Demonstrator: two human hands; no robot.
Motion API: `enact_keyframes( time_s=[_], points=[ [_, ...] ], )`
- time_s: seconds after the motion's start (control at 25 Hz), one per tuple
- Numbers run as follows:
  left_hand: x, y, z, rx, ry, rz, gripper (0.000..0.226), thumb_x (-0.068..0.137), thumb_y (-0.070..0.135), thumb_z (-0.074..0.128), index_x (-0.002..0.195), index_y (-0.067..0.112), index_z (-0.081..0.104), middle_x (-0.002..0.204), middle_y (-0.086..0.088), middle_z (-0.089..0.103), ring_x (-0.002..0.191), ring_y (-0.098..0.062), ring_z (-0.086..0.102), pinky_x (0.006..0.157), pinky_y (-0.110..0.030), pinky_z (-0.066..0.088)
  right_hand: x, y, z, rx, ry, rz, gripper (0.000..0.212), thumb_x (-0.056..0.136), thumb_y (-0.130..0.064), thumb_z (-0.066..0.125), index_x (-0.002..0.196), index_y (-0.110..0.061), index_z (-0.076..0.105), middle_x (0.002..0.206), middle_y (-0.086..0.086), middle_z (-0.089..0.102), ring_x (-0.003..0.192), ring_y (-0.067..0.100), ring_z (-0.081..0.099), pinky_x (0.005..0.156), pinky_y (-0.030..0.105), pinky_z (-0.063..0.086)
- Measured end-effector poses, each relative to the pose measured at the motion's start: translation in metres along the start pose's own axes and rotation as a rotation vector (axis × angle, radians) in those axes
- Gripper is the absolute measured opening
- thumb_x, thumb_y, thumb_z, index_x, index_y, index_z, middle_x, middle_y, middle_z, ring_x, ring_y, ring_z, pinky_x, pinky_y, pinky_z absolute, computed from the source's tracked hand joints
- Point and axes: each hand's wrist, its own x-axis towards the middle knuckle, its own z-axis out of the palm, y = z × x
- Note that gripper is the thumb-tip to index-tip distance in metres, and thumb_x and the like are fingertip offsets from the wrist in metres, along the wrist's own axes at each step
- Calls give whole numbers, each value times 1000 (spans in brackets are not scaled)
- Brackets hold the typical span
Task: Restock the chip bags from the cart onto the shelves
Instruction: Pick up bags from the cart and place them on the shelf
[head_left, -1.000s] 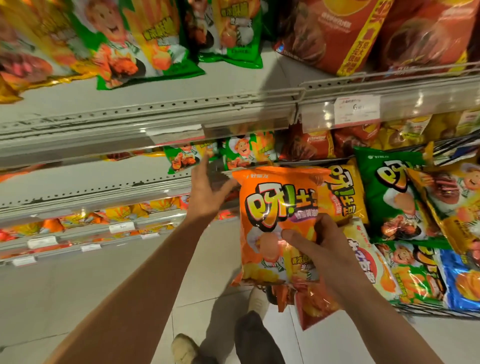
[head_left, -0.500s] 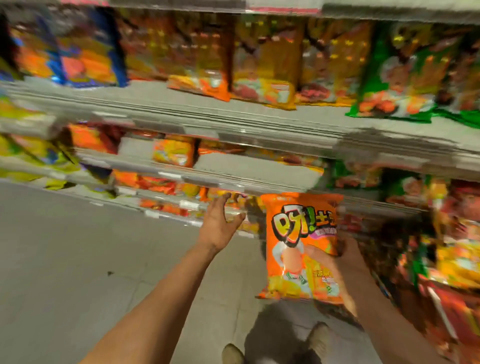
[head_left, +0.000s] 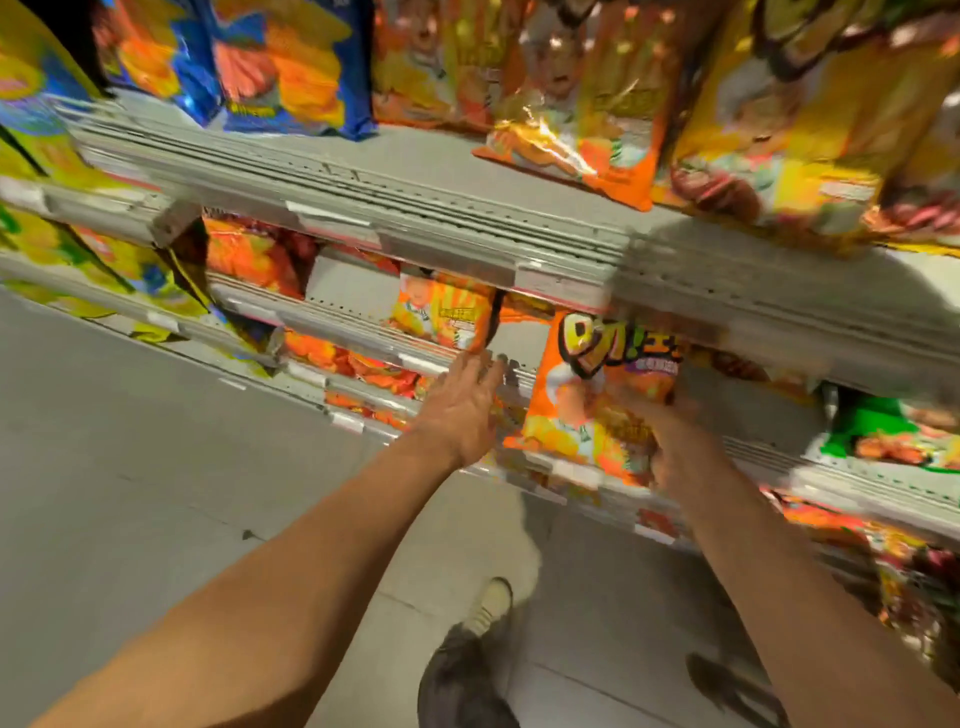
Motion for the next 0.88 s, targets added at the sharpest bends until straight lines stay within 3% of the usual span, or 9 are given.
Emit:
enact_keyframes(
  time_s=[0.08, 0.16, 0.32, 0.44, 0.52, 0.6, 0.76, 0.8, 0.88],
  points=[
    [24, -11, 9, 96, -102, 41, 84, 99, 38, 49, 160, 16, -3, 169, -5, 1, 156, -28, -5, 126, -44, 12, 32, -5, 14, 11, 9, 16, 26, 82, -19, 82, 107, -19, 73, 90, 5, 79, 73, 22, 77, 60, 41, 61],
    [32, -20, 21, 160, -141, 91, 92, 97, 42, 51, 158, 18, -14, 169, -2, -5, 155, -28, -11, 125, -46, 6, 50, -7, 22, 41, 23, 57, 6, 83, -21, 81, 86, -25, 77, 76, -4, 79, 63, 14, 76, 59, 38, 60],
    [34, -38, 21, -141, -59, 182, 99, 95, 49, 57, 159, 18, -12, 170, -3, -3, 156, -22, -11, 127, -43, 5, 76, -19, 32, 15, 109, 16, 9, 96, -16, 66, 90, -23, 69, 78, -4, 79, 70, 13, 77, 71, 46, 62],
    [27, -39, 17, -240, 5, 251, 101, 93, 54, 59, 160, 18, -9, 169, -11, 0, 156, -27, -4, 126, -44, 17, 93, -14, 35, 17, 96, 0, 47, 109, -17, 39, 83, -24, 78, 76, -8, 79, 70, 8, 77, 59, 31, 63],
    [25, -36, 22, -207, 42, 268, 101, 89, 56, 64, 161, 22, 3, 168, -19, 6, 155, -36, 3, 119, -49, 34, 94, -1, 44, -68, 29, -11, 41, 106, -19, 48, 84, -30, 80, 79, -12, 79, 76, 3, 76, 66, 23, 62],
    [26, -36, 23, -221, 65, 306, 97, 86, 57, 67, 159, 28, 10, 167, -22, 5, 153, -43, 5, 112, -54, 42, 91, 9, 53, -130, -22, -40, 6, 90, -34, 74, 89, -36, 80, 86, -5, 78, 83, 12, 74, 83, 37, 64],
    [23, -41, 39, -42, 20, 340, 104, 90, 68, 51, 153, 37, -26, 166, -21, -13, 153, -42, -9, 118, -52, 30, 97, 8, 60, -258, 33, -16, 54, 70, -52, 88, 110, -17, 75, 102, 19, 70, 94, 26, 61, 83, 41, 50],
    [25, -40, 40, -14, 16, 333, 103, 91, 69, 48, 153, 35, -27, 165, -23, -16, 153, -42, -11, 120, -51, 28, 99, 4, 63, -239, 75, 17, 60, 68, -49, 91, 113, -14, 73, 107, 24, 71, 94, 18, 55, 79, 38, 52],
    [28, -39, 30, -46, 17, 275, 100, 92, 66, 49, 155, 32, -20, 164, -24, -19, 152, -45, -10, 118, -50, 31, 98, 2, 75, -270, 136, 20, 58, 73, -40, 89, 119, -11, 70, 116, 17, 73, 116, 43, 63, 76, 32, 60]
  ],
)
